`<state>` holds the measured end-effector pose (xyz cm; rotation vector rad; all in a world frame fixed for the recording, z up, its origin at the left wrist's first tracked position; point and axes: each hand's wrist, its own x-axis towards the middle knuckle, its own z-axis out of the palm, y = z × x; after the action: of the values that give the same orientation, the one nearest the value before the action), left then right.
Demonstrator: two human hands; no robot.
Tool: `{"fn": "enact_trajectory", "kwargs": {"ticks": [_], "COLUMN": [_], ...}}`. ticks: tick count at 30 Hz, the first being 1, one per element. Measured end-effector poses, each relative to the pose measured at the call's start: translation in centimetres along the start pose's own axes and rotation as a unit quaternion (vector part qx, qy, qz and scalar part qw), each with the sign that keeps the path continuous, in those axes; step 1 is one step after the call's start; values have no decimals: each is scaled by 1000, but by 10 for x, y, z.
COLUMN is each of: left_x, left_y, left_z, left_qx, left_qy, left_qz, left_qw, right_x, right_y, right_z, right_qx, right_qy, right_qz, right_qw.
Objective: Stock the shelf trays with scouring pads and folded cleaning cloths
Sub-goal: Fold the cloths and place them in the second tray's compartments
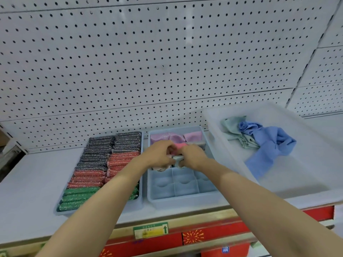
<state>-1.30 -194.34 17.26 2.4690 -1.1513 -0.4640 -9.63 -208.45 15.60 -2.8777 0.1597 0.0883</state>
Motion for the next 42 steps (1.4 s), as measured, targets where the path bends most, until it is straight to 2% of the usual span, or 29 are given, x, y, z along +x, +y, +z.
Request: {"fn": "enact_trajectory", "kwargs": {"ticks": [2,6,9,12,17,23,27,33,38,42], "left_x": [4,7,6,8,23,57,98,175,205,212], "left_y": [5,8,15,29,67,139,174,201,191,186], "left_z": [4,10,6,-7,-32,-39,-25,16,62,77], "left_qx": [28,154,183,168,189,228,269,359,361,353], "left_qy": [-7,17,11,38,94,83,71,-28,-134,-165], "left_qz": [-10,-7,12,36,68,110,117,56,7,-23], "left_qw": [1000,988,983,984,975,964,953,931,923,921], "right_x": [0,-8,-18,-29,-51,-81,-89,-86,-80,-73], "right_y": [-1,0,4,10,35,78,110,170,215,235], "right_z": [0,-8,-24,-43,-82,-124,-140,-157,-157,-153], "right_qx": [23,41,-1,-14,-57,-86,-92,-104,-100,-86], "right_qy": [2,7,45,119,179,216,215,194,204,197], "right_qz": [0,-17,-18,-25,35,104,128,131,126,127], "right_qw": [1000,999,999,993,982,967,964,967,965,968]}}
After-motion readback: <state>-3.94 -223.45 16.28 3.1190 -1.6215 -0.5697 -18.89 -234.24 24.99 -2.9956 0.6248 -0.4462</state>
